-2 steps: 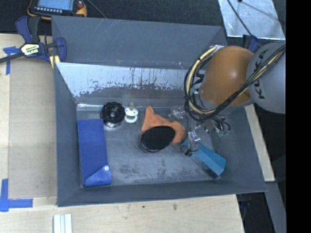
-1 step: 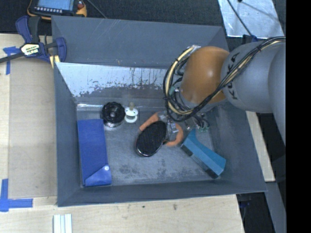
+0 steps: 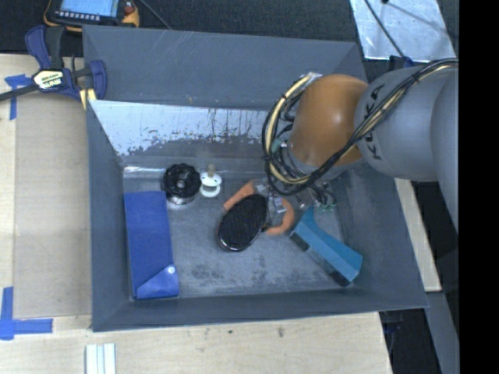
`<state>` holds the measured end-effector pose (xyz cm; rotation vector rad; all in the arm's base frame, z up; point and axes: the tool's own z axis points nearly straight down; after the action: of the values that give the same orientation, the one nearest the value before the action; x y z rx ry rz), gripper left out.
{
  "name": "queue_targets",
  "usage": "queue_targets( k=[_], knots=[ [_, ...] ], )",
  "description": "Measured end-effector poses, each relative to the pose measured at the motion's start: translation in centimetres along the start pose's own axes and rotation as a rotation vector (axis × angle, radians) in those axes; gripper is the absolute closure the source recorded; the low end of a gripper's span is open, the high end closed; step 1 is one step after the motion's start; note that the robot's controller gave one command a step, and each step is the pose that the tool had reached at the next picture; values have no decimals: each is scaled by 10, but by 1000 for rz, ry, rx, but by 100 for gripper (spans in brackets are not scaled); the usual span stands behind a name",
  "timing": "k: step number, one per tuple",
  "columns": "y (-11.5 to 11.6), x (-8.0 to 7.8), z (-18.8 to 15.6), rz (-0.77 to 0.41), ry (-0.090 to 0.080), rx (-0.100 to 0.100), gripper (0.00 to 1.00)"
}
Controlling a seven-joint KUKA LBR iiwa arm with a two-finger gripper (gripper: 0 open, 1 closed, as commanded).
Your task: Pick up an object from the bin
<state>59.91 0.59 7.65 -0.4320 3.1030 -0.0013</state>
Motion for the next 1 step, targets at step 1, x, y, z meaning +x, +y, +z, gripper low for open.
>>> queue_targets(
  k=[1],
  knots=[
    [-22, 40, -78, 43, 4, -1, 100]
  ],
)
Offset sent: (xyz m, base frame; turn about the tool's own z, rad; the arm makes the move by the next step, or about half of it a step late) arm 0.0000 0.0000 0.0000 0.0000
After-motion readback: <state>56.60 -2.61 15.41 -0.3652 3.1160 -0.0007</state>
